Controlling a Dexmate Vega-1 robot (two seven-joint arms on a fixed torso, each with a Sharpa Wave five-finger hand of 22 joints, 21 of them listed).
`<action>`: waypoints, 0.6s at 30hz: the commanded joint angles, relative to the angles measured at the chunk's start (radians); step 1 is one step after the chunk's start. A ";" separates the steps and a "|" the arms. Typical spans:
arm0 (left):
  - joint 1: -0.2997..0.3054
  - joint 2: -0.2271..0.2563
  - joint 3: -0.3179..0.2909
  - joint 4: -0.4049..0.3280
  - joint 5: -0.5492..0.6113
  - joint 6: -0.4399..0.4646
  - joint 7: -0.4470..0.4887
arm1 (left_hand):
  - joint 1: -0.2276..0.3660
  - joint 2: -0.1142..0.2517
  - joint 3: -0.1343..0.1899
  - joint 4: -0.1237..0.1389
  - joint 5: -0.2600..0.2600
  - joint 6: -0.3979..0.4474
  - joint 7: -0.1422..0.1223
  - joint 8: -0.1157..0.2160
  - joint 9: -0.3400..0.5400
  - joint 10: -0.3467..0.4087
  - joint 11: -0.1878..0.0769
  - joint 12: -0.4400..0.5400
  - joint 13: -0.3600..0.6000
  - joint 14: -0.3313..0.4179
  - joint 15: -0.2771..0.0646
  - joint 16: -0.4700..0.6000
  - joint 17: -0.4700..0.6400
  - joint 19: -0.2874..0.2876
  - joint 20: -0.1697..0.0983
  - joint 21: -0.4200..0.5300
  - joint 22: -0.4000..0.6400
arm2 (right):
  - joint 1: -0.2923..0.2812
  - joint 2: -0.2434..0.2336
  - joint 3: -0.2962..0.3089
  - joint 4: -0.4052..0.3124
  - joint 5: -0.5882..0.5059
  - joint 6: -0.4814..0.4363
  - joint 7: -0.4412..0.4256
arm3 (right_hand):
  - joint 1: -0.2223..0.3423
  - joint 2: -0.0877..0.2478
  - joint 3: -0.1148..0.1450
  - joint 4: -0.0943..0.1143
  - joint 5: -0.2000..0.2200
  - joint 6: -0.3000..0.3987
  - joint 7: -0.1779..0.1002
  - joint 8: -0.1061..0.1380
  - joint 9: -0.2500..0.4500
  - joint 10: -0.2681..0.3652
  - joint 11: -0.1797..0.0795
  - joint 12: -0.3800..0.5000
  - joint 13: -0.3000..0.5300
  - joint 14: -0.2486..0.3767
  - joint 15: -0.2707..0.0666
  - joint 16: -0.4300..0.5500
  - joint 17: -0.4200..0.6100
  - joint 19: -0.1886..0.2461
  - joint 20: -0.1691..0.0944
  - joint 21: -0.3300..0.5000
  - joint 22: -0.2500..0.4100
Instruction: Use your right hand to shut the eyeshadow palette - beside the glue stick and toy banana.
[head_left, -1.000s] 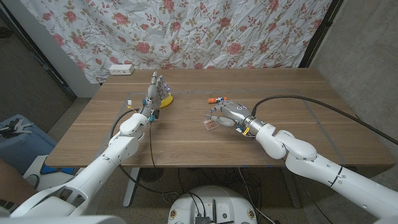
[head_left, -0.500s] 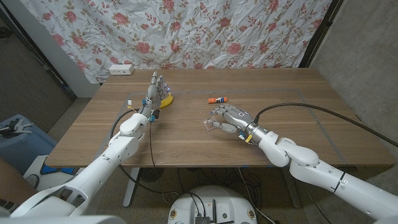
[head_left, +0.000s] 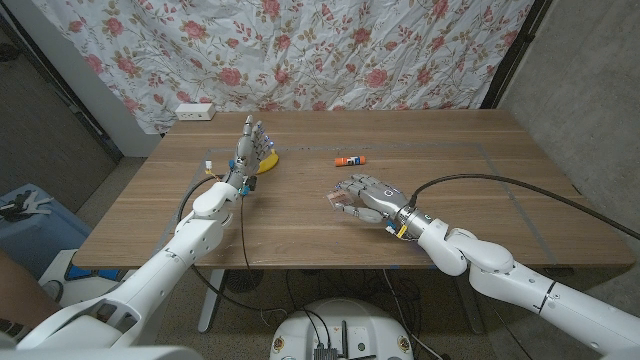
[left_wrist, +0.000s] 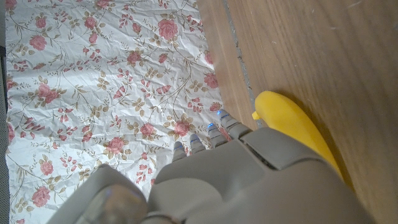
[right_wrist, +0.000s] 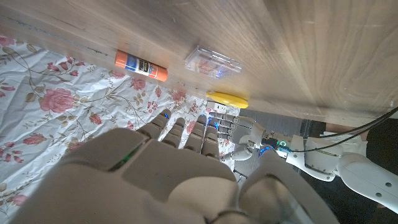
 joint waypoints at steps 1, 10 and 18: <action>0.000 0.000 0.000 0.000 0.000 0.000 0.000 | 0.008 -0.001 0.003 0.002 0.005 0.001 -0.005 0.006 0.003 0.003 -0.008 0.005 0.004 -0.007 -0.071 0.008 0.003 0.009 -0.009 0.007 0.004 | 0.013 0.019 -0.028 0.040 -0.036 -0.002 0.006 | -0.013 0.014 0.003 0.010 -0.005 -0.012 -0.003 -0.001 0.002 -0.014 -0.002 0.005 -0.002 -0.021 -0.033 -0.001 0.005 -0.020 -0.004 0.000 0.004; 0.000 0.000 0.000 0.000 0.000 0.000 0.000 | 0.008 -0.001 0.003 0.002 0.005 0.001 -0.005 0.006 0.003 0.003 -0.010 0.005 0.004 -0.007 -0.071 0.008 0.003 0.010 -0.008 0.007 0.004 | 0.020 0.028 -0.044 0.064 -0.047 -0.013 -0.005 | -0.032 0.011 -0.002 0.021 -0.004 -0.017 -0.001 0.001 0.002 -0.019 0.001 0.008 -0.008 -0.028 -0.028 0.002 0.008 -0.029 -0.005 0.003 0.005; 0.000 0.000 0.000 0.001 0.000 0.000 0.000 | 0.008 -0.001 0.003 0.002 0.005 0.001 -0.005 0.006 0.003 0.003 -0.009 0.005 0.004 -0.007 -0.071 0.008 0.003 0.009 -0.009 0.007 0.004 | 0.024 0.029 -0.054 0.071 -0.049 -0.024 0.003 | -0.049 0.007 -0.007 0.029 -0.003 -0.019 -0.001 0.004 0.002 -0.020 0.002 0.011 -0.012 -0.035 -0.026 0.004 0.011 -0.033 -0.005 0.005 0.005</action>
